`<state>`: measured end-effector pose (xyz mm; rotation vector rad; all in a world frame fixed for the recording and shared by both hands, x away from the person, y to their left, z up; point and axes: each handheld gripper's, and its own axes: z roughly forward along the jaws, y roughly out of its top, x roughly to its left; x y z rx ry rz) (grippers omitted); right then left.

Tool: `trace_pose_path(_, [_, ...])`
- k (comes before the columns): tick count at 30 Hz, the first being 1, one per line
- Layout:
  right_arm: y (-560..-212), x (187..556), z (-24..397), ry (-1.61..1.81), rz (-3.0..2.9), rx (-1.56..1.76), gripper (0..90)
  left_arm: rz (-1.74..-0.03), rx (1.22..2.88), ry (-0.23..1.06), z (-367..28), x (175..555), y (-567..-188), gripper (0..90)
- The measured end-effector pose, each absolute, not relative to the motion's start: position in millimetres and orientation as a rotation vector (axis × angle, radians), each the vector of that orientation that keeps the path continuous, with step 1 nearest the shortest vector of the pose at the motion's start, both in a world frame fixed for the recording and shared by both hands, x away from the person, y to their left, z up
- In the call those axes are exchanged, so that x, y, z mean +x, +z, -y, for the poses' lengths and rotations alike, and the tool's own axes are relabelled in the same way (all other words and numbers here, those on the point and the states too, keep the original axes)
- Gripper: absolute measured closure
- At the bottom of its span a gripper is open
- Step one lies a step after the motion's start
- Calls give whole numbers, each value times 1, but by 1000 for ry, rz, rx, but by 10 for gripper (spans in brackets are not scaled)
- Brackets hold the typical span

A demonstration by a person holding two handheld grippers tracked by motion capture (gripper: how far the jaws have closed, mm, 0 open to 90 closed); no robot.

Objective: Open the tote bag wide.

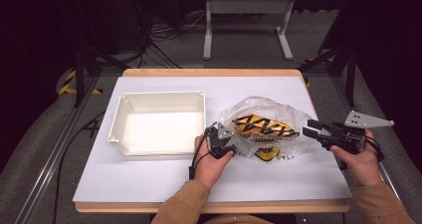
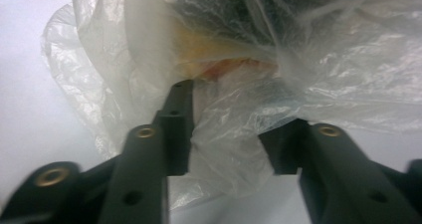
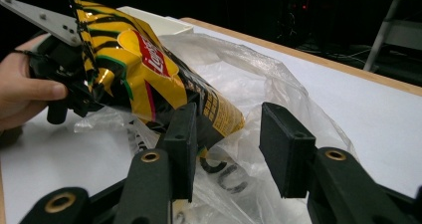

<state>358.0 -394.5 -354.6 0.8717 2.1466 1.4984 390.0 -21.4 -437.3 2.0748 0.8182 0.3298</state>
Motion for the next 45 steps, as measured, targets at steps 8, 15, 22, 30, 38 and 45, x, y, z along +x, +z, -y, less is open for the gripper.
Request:
trace_pose_path(8, [-363, 359, 393, 1493, -2151, 879, 578, -706, 2025, 306, 4, 373, -423, 353])
trace_pose_path(15, [-364, 357, 392, 1488, -2158, 870, 569, -660, 2002, 310, -9, 355, -402, 237])
trace_pose_path(22, [-365, 354, 394, 1499, -2155, 867, 560, -618, 2049, 312, -11, 344, -379, 147])
trace_pose_path(30, [-366, 355, 394, 1505, -2156, 870, 548, -542, 1995, 313, -8, 328, -359, 98])
trace_pose_path(38, [-367, 356, 389, 1500, -2163, 869, 547, -610, 1970, 321, 3, 343, -372, 212])
trace_pose_path(45, [-369, 357, 388, 1510, -2162, 863, 552, -720, 2047, 394, 16, 363, -404, 602])
